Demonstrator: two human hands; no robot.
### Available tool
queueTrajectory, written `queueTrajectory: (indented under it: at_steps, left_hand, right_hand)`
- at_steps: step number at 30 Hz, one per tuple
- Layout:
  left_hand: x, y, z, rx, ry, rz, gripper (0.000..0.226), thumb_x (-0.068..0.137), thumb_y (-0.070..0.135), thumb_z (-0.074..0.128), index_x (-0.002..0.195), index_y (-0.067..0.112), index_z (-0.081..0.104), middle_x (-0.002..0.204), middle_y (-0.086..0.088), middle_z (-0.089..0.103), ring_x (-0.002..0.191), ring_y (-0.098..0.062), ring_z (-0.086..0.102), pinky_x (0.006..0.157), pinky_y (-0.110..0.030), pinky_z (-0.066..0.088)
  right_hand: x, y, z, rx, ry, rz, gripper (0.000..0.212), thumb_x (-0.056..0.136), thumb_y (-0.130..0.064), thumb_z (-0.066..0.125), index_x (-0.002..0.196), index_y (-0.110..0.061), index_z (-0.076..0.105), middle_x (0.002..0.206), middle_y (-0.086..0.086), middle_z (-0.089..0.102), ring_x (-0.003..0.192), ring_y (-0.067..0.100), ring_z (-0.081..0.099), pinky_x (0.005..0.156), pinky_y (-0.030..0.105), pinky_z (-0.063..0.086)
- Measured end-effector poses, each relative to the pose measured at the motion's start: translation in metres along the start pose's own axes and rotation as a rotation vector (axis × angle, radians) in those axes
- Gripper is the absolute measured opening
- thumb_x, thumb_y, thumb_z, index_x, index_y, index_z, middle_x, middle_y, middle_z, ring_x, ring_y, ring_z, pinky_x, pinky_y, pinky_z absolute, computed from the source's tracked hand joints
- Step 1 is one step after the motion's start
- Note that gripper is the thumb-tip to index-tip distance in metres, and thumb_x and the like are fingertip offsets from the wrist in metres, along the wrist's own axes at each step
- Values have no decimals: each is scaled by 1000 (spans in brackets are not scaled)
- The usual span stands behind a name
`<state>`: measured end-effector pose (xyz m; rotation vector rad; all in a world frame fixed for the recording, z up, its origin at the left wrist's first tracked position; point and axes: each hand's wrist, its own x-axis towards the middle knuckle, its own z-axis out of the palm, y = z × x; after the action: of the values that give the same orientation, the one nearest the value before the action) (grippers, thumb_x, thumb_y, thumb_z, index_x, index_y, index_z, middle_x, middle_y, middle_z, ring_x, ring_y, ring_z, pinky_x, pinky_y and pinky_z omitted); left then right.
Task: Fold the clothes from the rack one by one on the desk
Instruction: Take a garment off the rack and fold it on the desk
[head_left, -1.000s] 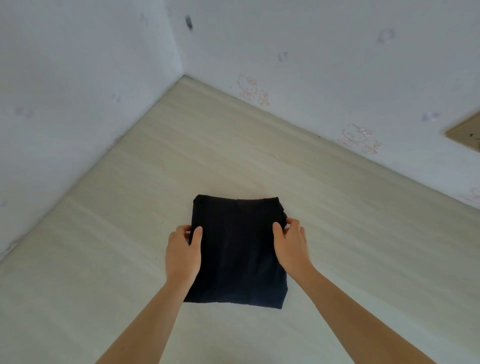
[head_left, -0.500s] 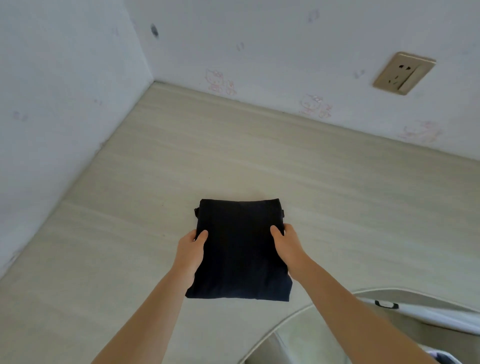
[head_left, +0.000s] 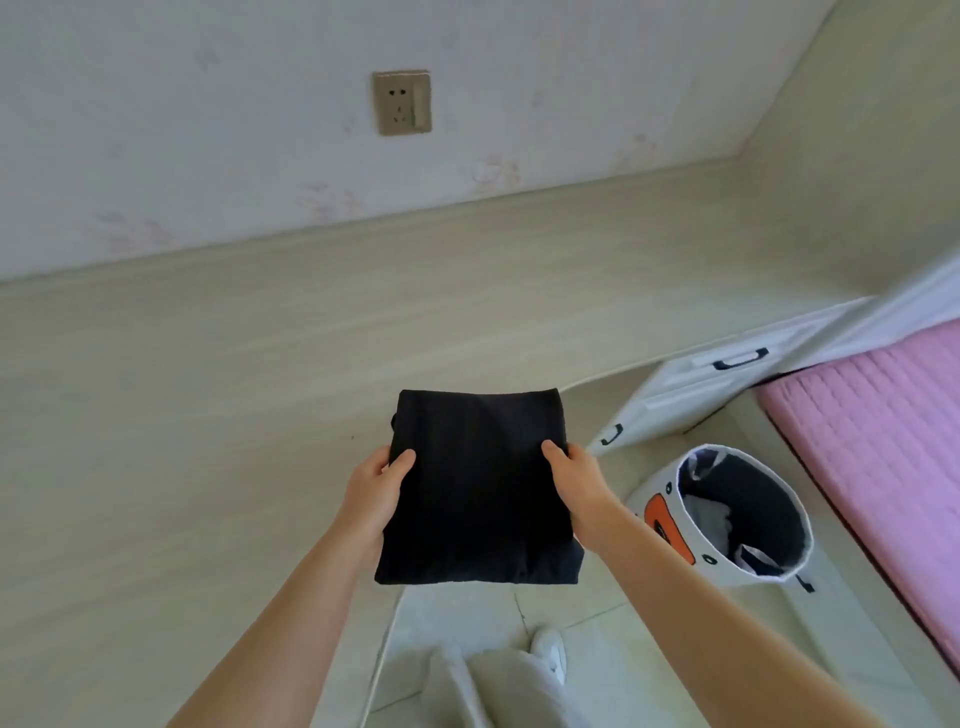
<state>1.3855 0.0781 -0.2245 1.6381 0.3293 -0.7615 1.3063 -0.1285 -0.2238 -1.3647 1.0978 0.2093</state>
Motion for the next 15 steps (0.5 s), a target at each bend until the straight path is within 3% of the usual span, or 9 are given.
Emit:
queueTrajectory:
  at_steps: [3,7,15]
  left_hand:
    - [-3,4,62,89,-119,35,16,96,25,56,105,25,69,104,2,73,95,-20,69,86,-43,55]
    - [-16,-2,150,181,-288,21,17,98,23,54,111,24,66,105,3,71,96,-18,68,80,-36,55]
    - [-36,-39,314,345,-411,-3,19,97,23,54,113,22,64,106,2,71,97,-17,68,86,-39,56]
  right_hand:
    - [-5,18,-64,115,93,36,23,98,-32,43,114,-18,53,105,-2,61,98,18,58,93,39,47]
    - [-9,53,-148,230,225,87,34,96,-36,46,124,-18,53,113,0,62,105,22,59,100,45,46]
    - [-2,109,-305,354,335,130,23,96,-30,49,111,-15,58,106,5,65,98,24,64,95,45,50]
